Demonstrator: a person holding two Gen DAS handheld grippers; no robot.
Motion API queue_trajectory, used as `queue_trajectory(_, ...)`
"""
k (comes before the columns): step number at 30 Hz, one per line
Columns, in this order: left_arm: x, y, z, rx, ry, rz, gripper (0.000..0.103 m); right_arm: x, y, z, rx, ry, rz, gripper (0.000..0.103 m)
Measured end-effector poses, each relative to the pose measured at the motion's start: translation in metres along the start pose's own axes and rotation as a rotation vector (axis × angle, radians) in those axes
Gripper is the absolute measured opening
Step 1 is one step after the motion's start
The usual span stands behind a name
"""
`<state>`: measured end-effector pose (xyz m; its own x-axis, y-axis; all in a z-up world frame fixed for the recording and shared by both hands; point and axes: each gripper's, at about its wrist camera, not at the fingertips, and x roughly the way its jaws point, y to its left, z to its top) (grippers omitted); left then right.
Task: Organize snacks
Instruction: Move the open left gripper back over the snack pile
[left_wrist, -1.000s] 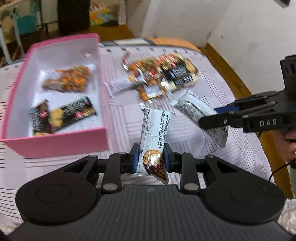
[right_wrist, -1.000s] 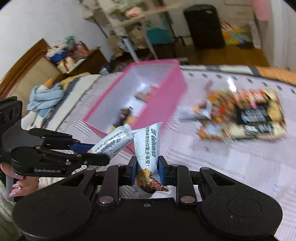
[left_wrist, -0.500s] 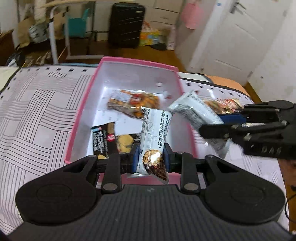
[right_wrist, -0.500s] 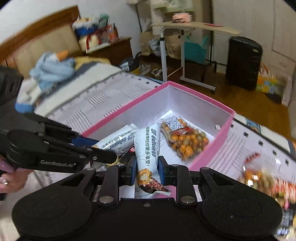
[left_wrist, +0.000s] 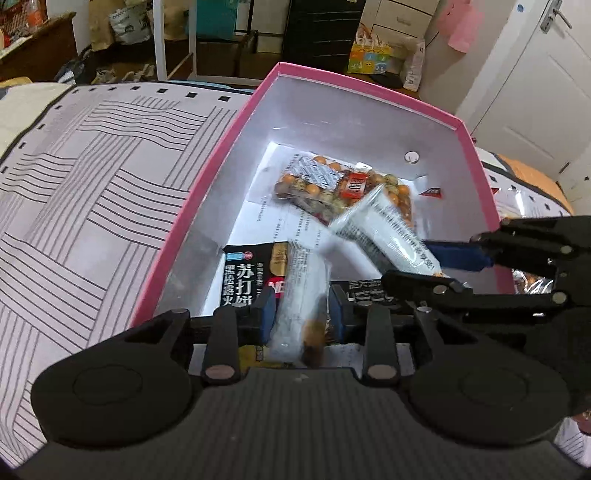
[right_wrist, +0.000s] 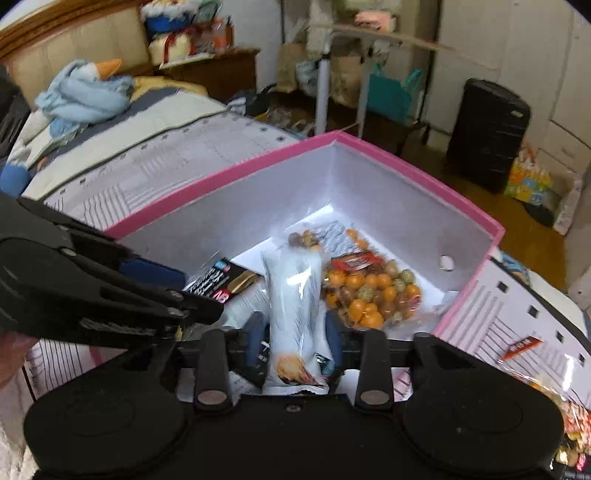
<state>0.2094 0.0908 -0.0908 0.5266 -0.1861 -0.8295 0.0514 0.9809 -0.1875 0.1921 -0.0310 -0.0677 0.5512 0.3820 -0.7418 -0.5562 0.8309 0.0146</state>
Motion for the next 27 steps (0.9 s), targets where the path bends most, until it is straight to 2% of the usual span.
queue_trajectory(2, -0.007, 0.004, -0.002, -0.009, -0.007, -0.015, 0.045, -0.021, -0.006, -0.004, 0.031, -0.033, 0.015, 0.049)
queue_trajectory(4, -0.018, 0.009, -0.003, -0.029, -0.030, -0.061, 0.050, -0.046, -0.012, -0.010, 0.049, -0.065, 0.014, 0.052)
queue_trajectory(9, -0.052, 0.002, -0.009, 0.037, -0.087, -0.095, 0.052, -0.104, -0.039, -0.028, 0.083, -0.106, -0.012, 0.057)
queue_trajectory(15, -0.088, -0.022, -0.018, 0.118, -0.118, -0.159, 0.053, -0.162, -0.074, -0.057, 0.086, -0.112, -0.105, 0.063)
queue_trajectory(22, -0.117, -0.079, -0.021, 0.244, -0.173, -0.255, 0.057, -0.191, -0.093, -0.090, 0.059, -0.115, -0.172, 0.069)
queue_trajectory(27, -0.118, -0.126, -0.025, 0.307, -0.155, -0.314, 0.057, -0.198, -0.109, -0.108, 0.042, -0.114, -0.219, 0.075)
